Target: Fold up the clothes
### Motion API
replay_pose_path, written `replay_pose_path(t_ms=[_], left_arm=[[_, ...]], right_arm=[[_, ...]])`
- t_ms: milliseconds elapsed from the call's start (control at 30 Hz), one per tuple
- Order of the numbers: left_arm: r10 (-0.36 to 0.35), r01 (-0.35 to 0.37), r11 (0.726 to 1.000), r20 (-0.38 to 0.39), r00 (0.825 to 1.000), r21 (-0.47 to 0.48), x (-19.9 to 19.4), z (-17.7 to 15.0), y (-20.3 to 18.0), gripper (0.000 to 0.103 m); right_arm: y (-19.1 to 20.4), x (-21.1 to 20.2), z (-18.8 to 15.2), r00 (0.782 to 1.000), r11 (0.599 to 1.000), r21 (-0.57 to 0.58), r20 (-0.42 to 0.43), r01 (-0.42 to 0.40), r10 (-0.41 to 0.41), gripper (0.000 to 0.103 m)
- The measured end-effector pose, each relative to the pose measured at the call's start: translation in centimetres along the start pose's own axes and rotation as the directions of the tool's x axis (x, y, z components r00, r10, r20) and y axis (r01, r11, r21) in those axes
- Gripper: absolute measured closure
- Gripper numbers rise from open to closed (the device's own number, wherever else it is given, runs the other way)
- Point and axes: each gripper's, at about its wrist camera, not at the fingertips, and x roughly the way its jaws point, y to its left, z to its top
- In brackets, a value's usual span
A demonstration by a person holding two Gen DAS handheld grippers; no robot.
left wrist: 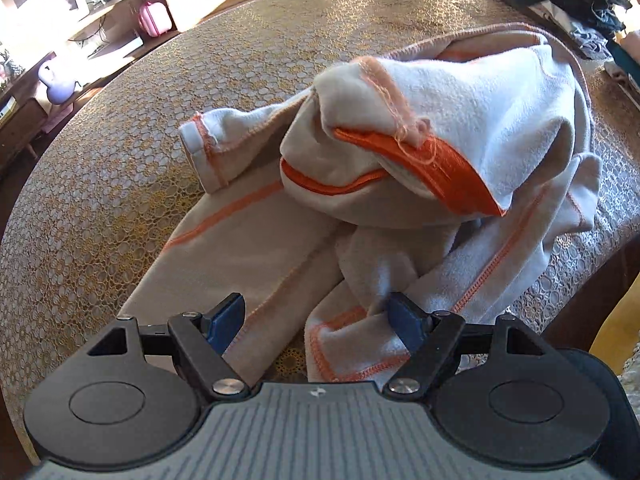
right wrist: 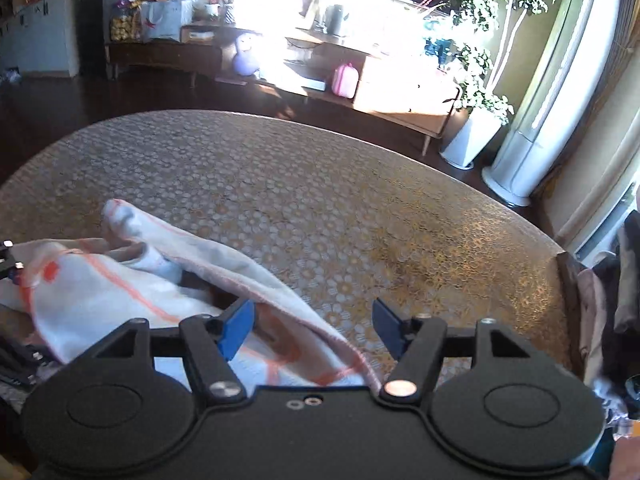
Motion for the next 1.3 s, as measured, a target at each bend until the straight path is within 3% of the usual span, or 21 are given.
replay_pose_path(t_ms=[33,233,333,433,533,700,800,900,1000,1067,1133,1200,1300], left_arm=[[-0.002,0.002,1.000,-0.005,1.000,0.003,0.2,-0.1,-0.2,0.025],[-0.032,0.032,0.999,-0.030,0.999,-0.002,1.4,-0.4,-0.7,0.025],[-0.061,0.059,0.998,-0.041,0.997,-0.031,1.8,-0.5,-0.2,0.025],[-0.086,0.081,0.994,-0.052,0.995,-0.079,2.1,-0.5,0.6,0.020],[-0.100,0.092,0.989,-0.060,0.993,-0.116,2.4,-0.8,1.2,0.017],[-0.087,0.079,0.991,-0.064,0.994,-0.111,2.4,-0.8,1.1,0.016],[-0.084,0.076,0.991,-0.067,0.994,-0.113,2.4,-0.9,1.0,0.016],[-0.082,0.074,0.991,-0.067,0.994,-0.113,2.3,-1.1,0.8,0.015],[-0.080,0.072,0.991,-0.068,0.994,-0.115,2.3,-1.1,0.6,0.015],[-0.076,0.068,0.991,-0.069,0.995,-0.116,2.3,-1.1,0.5,0.014],[-0.073,0.064,0.991,-0.072,0.995,-0.117,2.3,-1.0,0.5,0.013],[-0.070,0.061,0.992,-0.077,0.995,-0.115,2.3,-0.8,0.3,0.013],[-0.057,0.050,0.994,-0.080,0.995,-0.095,2.1,-0.3,-0.1,0.013]], right_arm=[[-0.1,1.5,0.3,1.000,1.000,0.004,-0.021,0.020,-0.020,0.000],[0.9,6.9,0.8,0.988,0.995,0.021,-0.115,-0.098,0.099,0.000],[2.0,8.8,0.7,0.984,0.996,-0.024,-0.154,-0.089,0.084,0.000],[2.1,9.8,0.7,0.983,0.996,-0.024,-0.162,-0.087,0.082,0.000],[0.7,9.2,0.9,0.989,0.995,0.042,-0.109,-0.096,0.100,0.000],[-4.8,6.5,1.6,1.000,0.981,0.192,-0.025,0.016,-0.012,0.000],[-10.2,5.2,0.7,0.994,0.930,0.350,-0.041,0.113,-0.106,0.000],[-15.5,4.5,-1.9,0.976,0.855,0.472,-0.105,0.217,-0.190,0.000],[-18.8,4.8,-5.6,0.939,0.787,0.513,-0.198,0.343,-0.281,0.000],[-20.3,5.6,-8.3,0.919,0.747,0.537,-0.264,0.392,-0.293,0.000],[-20.6,6.8,-10.5,0.909,0.751,0.520,-0.318,0.406,-0.270,0.000],[-20.5,7.2,-11.8,0.922,0.761,0.536,-0.318,0.366,-0.220,0.000],[-19.9,6.6,-11.0,0.934,0.786,0.518,-0.289,0.336,-0.209,0.000]])
